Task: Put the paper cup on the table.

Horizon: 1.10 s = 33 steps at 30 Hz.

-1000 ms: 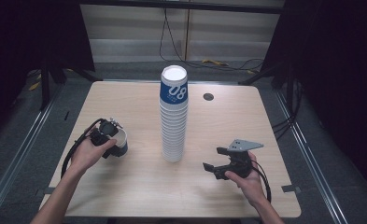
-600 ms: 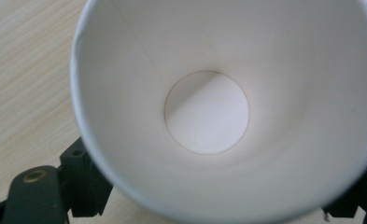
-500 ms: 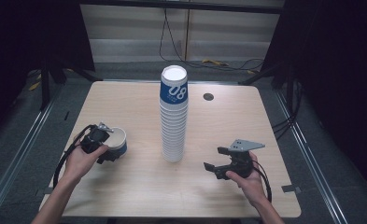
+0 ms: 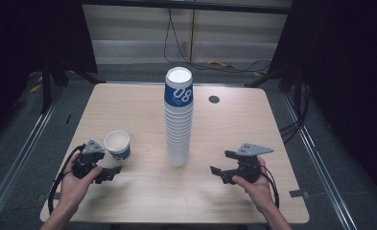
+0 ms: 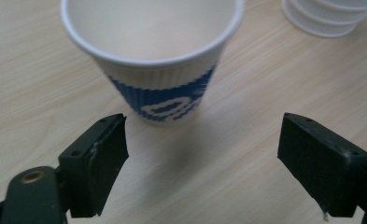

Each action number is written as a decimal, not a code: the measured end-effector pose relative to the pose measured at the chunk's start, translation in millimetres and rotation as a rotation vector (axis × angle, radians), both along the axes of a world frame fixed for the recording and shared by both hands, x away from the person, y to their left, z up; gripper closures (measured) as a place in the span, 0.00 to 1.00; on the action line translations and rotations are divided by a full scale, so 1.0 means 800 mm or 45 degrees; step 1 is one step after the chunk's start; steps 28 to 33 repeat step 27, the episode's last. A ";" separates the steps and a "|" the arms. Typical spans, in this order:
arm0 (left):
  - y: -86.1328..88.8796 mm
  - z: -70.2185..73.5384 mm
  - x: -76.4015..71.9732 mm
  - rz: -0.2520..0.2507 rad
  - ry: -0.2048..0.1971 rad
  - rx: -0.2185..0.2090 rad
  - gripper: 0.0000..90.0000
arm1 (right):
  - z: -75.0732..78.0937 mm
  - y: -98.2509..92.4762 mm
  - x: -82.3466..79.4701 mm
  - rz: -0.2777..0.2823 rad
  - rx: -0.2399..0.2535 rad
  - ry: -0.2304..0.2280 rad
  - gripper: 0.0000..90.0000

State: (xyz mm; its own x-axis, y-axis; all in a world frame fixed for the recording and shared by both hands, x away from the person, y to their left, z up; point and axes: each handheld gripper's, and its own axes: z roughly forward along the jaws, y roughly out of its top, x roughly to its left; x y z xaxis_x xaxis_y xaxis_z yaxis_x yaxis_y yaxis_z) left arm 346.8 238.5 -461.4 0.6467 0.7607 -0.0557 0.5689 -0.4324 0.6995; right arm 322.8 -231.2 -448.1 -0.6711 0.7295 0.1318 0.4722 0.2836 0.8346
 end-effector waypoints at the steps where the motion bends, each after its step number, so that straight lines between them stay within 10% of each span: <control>1: -0.002 -0.001 -0.005 -0.015 -0.004 -0.043 0.18 | 0.000 0.000 0.000 -0.004 -0.001 -0.002 0.16; 12: -0.039 -0.023 -0.045 -0.122 -0.026 -0.247 0.18 | -0.003 0.004 -0.008 -0.043 -0.036 0.027 0.16; 33: -0.050 -0.039 -0.049 -0.118 -0.033 -0.290 0.18 | -0.031 0.016 -0.018 -0.161 -0.123 0.046 0.16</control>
